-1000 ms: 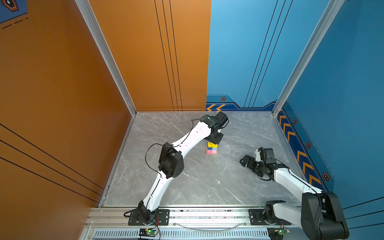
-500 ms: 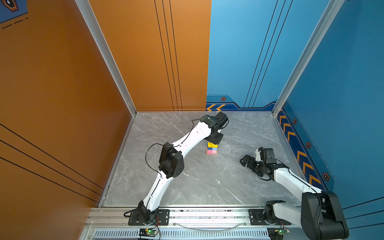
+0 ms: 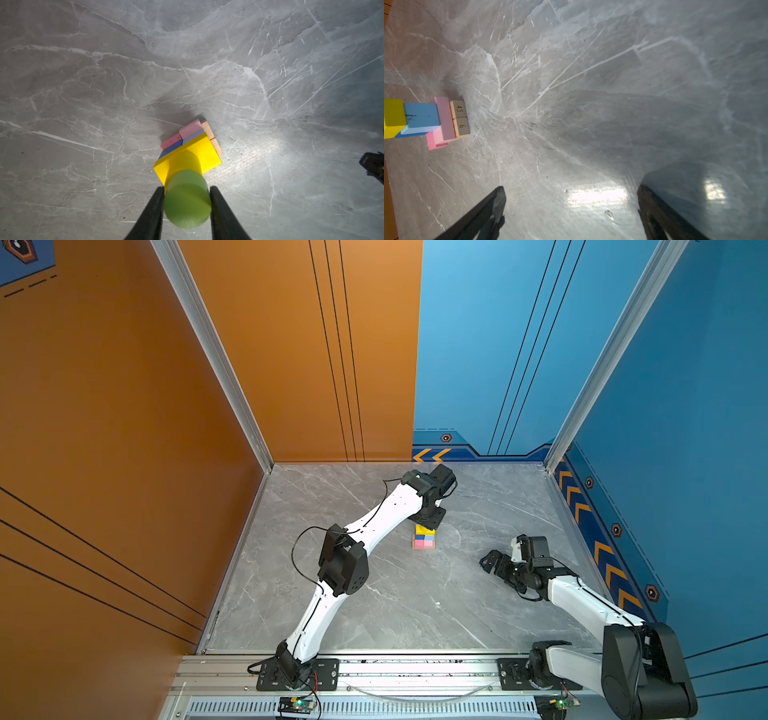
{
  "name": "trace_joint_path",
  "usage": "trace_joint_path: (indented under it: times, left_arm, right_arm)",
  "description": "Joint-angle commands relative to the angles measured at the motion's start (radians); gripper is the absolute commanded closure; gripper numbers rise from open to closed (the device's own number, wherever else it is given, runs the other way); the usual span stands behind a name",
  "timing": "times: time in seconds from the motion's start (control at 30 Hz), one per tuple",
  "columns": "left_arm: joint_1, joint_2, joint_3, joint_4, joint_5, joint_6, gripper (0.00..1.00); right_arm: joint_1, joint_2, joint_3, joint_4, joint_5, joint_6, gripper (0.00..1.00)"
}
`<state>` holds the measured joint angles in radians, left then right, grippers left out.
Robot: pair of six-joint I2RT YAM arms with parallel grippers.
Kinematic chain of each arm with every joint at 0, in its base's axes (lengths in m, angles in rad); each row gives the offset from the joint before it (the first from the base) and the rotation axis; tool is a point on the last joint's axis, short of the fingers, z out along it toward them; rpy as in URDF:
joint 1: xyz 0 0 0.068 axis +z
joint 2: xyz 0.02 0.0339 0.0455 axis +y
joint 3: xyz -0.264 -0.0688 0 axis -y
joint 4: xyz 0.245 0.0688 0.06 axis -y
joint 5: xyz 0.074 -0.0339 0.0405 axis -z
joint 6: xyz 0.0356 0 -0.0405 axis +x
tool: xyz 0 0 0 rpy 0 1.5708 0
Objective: Build the wood block tower
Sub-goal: 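Lower the lime-green cylinder onto the yellow cylinder with the left gripper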
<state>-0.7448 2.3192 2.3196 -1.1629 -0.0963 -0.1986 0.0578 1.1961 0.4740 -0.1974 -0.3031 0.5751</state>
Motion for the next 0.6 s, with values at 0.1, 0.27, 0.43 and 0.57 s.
trace_joint_path:
  times: [0.1, 0.27, 0.43, 0.57]
  left_arm:
    - [0.012, 0.013, 0.027, -0.028, -0.001, 0.004, 0.6]
    - [0.012, 0.013, 0.027, -0.03, -0.004, 0.004, 0.6]
    - [0.014, 0.012, 0.024, -0.031, -0.006, 0.002, 0.6]
    - [0.013, 0.011, 0.023, -0.032, -0.005, 0.002, 0.6]
  right_arm:
    - [-0.007, 0.029, -0.011, -0.034, -0.001, -0.012, 0.0]
    - [-0.007, 0.028, -0.012, -0.033, -0.001, -0.012, 0.0]
    - [-0.007, 0.025, -0.013, -0.034, -0.002, -0.012, 0.0]
    - [-0.007, 0.026, -0.015, -0.034, -0.002, -0.011, 0.0]
